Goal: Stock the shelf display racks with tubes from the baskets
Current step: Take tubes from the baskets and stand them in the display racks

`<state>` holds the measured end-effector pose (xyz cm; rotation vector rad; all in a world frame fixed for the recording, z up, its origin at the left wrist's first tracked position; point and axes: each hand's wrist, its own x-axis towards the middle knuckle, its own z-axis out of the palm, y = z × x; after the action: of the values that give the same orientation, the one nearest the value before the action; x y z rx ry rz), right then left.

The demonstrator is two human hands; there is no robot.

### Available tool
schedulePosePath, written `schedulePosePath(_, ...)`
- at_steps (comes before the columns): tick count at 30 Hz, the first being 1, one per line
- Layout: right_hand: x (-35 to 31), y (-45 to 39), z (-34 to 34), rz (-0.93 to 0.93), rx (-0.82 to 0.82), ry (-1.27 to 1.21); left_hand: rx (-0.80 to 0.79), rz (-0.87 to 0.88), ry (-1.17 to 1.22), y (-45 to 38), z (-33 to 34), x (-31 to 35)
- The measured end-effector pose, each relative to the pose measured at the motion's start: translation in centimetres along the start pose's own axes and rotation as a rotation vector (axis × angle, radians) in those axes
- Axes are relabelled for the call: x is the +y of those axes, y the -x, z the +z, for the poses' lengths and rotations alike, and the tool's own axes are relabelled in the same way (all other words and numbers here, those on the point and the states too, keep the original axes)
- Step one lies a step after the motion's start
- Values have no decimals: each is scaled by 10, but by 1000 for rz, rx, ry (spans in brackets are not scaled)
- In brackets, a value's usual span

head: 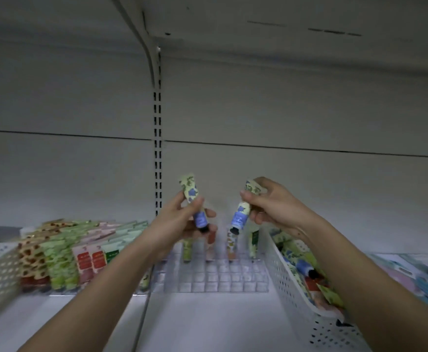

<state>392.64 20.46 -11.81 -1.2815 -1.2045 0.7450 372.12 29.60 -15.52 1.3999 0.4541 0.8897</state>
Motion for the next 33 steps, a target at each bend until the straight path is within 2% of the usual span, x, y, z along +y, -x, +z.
schedulePosePath(3, -3, -10, 23, 6, -74, 26, 82, 7, -125, 2, -29, 13)
schedulePosePath(6, -3, -20, 44, -18, -63, 130, 166, 65, -300, 3, -55, 22)
schedulePosePath(10, -2, -32, 64, -61, -3, 270, 204, 98, -295, 6, -78, 28)
schedulePosePath(13, -1, -36, 74, -86, 17, 348, 221, 116, -341, 7, -89, 27)
schedulePosePath(17, 1, -41, 81, -64, 12, 409, 205, 93, -248, 2, -103, 22)
schedulePosePath(24, 7, -46, 85, -36, -75, 476, 137, -3, -250, -7, -114, 23)
schedulePosePath(30, 9, -57, 88, -175, 51, 630, 207, 80, -403, -8, -116, 32)
schedulePosePath(33, 10, -65, 92, -226, 54, 661, 196, 106, -532, -9, -118, 34)
